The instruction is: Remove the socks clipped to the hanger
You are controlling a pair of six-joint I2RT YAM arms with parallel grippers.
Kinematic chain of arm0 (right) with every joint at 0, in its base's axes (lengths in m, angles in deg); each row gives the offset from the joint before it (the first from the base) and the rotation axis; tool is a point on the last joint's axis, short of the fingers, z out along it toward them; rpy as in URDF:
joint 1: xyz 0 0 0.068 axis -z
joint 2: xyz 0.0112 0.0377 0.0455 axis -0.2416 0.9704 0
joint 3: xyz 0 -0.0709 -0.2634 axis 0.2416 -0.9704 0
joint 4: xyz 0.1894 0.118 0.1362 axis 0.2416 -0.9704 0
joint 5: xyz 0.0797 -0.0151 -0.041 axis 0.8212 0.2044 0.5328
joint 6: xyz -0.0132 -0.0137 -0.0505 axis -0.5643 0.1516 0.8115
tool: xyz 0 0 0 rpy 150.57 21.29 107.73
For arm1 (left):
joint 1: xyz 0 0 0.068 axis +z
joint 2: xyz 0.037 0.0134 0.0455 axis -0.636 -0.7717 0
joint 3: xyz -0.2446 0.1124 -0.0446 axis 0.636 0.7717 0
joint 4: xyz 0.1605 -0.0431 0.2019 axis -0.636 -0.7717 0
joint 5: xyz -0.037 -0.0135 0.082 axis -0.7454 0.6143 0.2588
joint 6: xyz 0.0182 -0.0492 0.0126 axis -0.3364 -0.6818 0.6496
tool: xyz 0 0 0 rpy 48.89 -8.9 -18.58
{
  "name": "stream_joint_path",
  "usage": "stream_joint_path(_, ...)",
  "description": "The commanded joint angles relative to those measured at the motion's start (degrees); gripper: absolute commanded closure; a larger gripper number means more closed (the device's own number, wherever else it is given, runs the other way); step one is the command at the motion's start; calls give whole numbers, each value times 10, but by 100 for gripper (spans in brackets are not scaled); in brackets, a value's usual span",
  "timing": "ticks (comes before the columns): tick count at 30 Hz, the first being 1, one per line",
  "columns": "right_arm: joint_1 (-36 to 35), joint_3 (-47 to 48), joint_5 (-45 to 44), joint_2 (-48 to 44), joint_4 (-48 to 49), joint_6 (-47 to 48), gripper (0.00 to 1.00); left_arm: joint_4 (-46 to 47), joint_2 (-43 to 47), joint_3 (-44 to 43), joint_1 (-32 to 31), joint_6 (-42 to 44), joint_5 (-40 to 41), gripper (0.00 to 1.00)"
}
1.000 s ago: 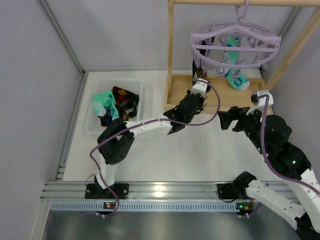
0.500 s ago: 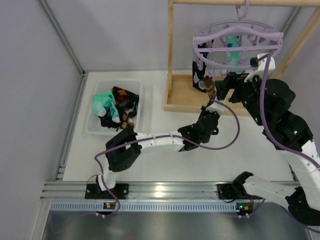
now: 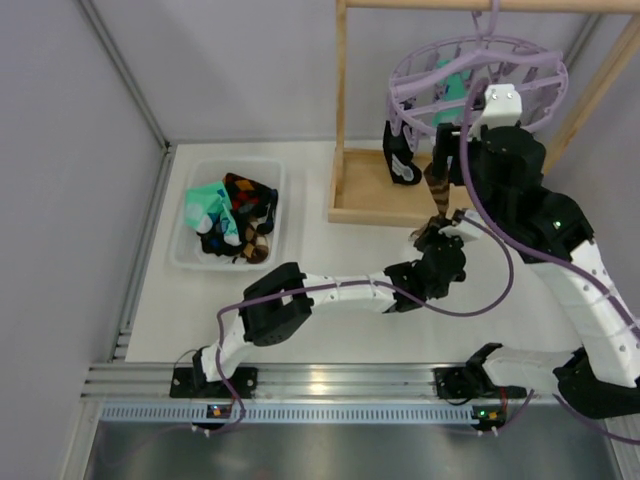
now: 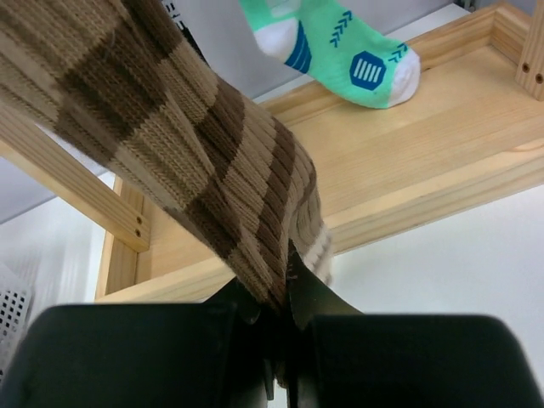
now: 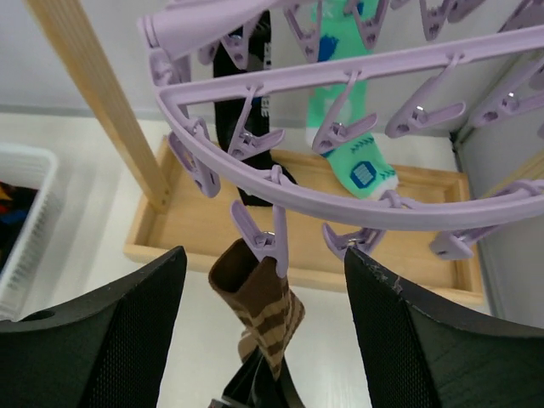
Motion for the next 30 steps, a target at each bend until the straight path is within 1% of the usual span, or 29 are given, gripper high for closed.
stream_joint_path(1,-2,13,-60,35,-37,28,28,27,-4,-34,-11,41,27,100)
stream_joint_path(6,-2,10,-61,59,-21,32,32,26,-3,-34,-15,42,22,100)
stream_joint_path(13,-2,6,-114,84,-3,46,38,27,0,-33,-23,43,15,100)
stream_joint_path(14,-3,4,-120,86,1,47,40,27,0,-33,-24,43,15,100)
stream_joint_path(16,-3,-5,-128,84,8,49,40,27,1,-33,-25,42,15,100)
stream_joint_path(18,-2,-9,-128,84,17,48,43,27,4,-32,-25,38,13,100)
stream_joint_path(25,-2,-26,-127,84,39,52,47,27,9,-32,-28,36,8,100)
stream_joint_path(30,-2,-34,-139,91,54,55,49,27,13,-29,-30,33,8,100)
